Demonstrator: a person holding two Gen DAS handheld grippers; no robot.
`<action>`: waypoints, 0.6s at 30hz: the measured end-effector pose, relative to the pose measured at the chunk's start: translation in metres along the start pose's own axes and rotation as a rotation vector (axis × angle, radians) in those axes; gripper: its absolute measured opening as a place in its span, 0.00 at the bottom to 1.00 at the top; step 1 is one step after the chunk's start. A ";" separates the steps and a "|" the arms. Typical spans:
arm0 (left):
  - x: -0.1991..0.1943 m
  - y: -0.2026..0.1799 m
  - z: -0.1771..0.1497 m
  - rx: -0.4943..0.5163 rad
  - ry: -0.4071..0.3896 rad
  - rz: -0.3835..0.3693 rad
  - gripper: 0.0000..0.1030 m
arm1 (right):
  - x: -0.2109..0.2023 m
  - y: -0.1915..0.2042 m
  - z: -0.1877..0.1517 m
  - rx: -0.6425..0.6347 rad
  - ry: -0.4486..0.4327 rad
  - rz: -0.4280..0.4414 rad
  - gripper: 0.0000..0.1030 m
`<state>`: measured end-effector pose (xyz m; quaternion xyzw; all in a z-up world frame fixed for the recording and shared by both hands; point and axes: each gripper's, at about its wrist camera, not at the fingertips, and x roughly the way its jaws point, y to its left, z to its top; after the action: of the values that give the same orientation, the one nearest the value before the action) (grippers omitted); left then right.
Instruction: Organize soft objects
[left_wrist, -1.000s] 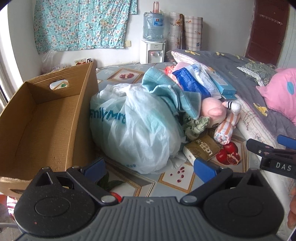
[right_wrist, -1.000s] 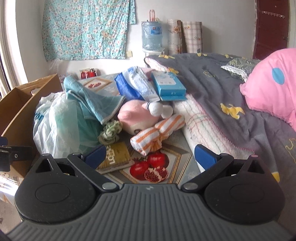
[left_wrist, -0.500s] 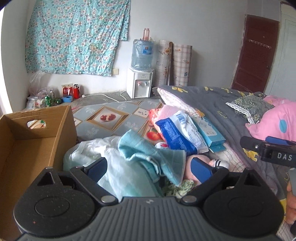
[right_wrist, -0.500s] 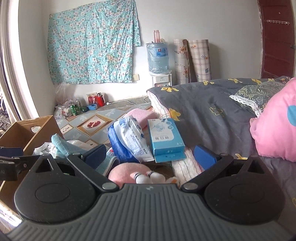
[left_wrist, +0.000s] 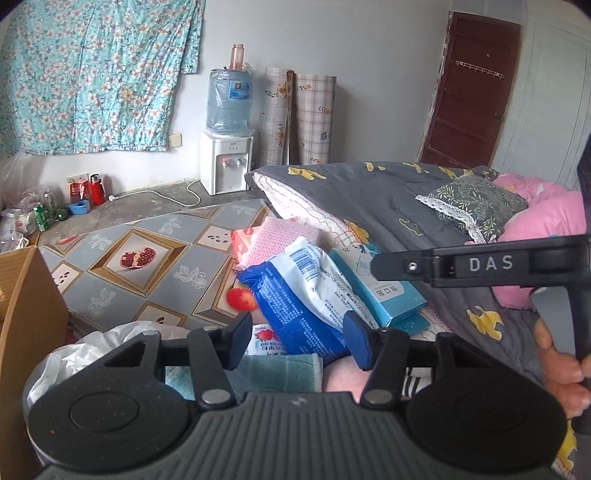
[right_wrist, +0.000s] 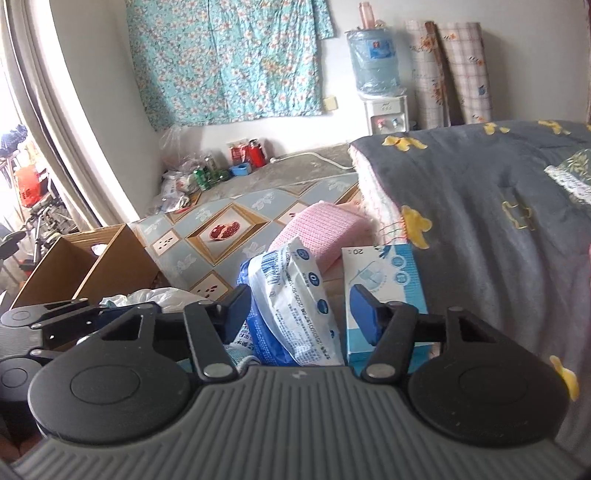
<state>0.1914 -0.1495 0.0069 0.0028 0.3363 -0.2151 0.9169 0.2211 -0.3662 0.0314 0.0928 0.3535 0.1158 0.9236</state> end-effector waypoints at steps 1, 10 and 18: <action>0.007 0.001 0.003 -0.005 0.012 -0.015 0.51 | 0.007 -0.001 0.004 -0.003 0.013 0.017 0.51; 0.065 0.010 0.014 -0.109 0.135 -0.116 0.65 | 0.063 -0.010 0.023 -0.005 0.128 0.076 0.50; 0.084 0.004 0.017 -0.118 0.169 -0.143 0.77 | 0.091 -0.024 0.024 0.111 0.238 0.192 0.51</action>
<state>0.2604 -0.1810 -0.0328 -0.0572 0.4236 -0.2585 0.8663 0.3068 -0.3663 -0.0142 0.1628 0.4560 0.1939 0.8532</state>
